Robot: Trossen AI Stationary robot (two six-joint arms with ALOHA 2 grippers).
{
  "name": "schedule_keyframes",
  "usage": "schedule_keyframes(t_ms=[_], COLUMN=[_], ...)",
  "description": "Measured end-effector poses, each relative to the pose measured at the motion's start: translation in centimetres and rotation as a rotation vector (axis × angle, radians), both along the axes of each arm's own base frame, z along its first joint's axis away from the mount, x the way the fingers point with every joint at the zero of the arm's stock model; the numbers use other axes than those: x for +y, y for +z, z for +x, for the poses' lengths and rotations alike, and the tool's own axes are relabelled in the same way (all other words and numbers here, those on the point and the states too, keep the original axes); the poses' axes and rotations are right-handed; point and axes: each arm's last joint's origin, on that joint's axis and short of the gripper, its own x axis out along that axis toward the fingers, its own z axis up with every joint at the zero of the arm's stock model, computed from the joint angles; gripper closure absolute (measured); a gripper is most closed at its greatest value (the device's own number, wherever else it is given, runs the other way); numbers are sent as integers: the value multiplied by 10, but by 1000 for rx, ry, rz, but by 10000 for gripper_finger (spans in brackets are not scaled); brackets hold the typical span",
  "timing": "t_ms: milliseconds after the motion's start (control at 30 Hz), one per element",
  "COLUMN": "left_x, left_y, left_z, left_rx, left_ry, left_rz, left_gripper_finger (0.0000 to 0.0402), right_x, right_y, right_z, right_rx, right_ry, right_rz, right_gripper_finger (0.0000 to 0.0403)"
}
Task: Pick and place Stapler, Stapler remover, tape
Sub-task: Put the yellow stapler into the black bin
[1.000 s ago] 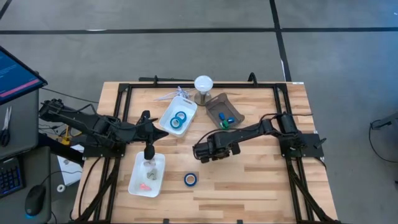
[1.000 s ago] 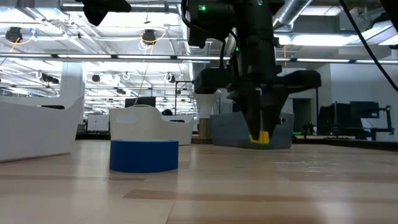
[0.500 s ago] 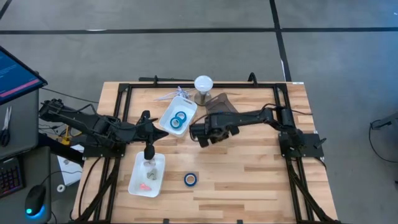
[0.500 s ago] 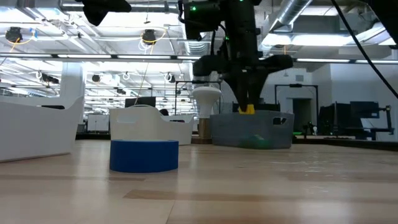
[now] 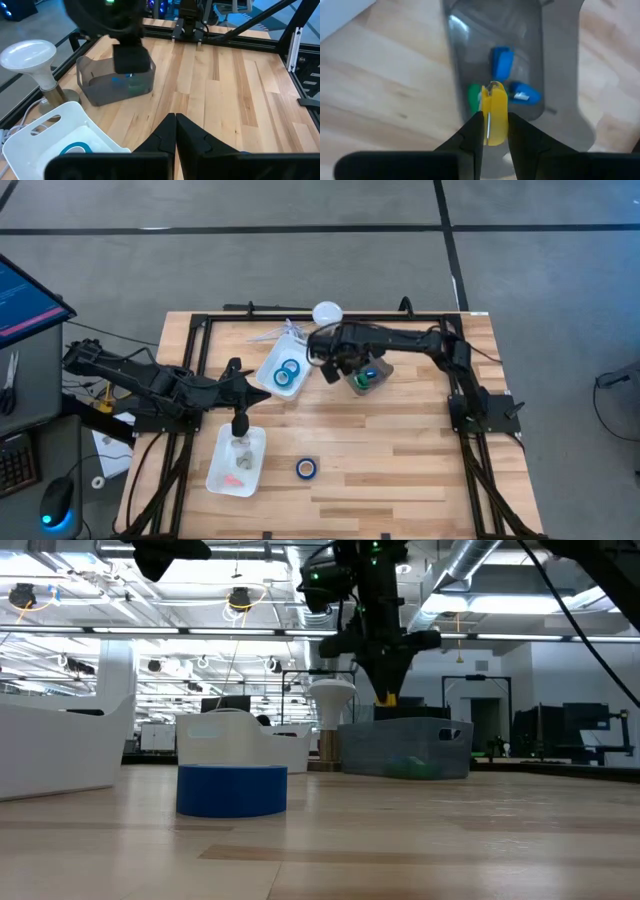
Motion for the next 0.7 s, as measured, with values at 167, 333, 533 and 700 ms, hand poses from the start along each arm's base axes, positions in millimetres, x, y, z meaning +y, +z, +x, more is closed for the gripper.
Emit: schedule_keyframes(t_ms=[167, 333, 533, 700], left_x=[0, 0, 0, 0], left_y=[0, 0, 0, 0], left_z=[0, 0, 0, 0], left_rx=[0, 0, 0, -1], left_ry=[0, 0, 0, 0], left_rz=[0, 0, 0, 0], left_gripper_finger=[400, 400, 400, 400], right_x=[-27, -48, -54, -55], right_y=[0, 0, 0, 0], right_z=[-3, -7, -6, -6], right_rx=[4, -3, -23, -24], right_ry=[49, 67, 101, 101], right_rz=[-20, -21, -28, -25], right_gripper_finger=[337, 337, 337, 337])
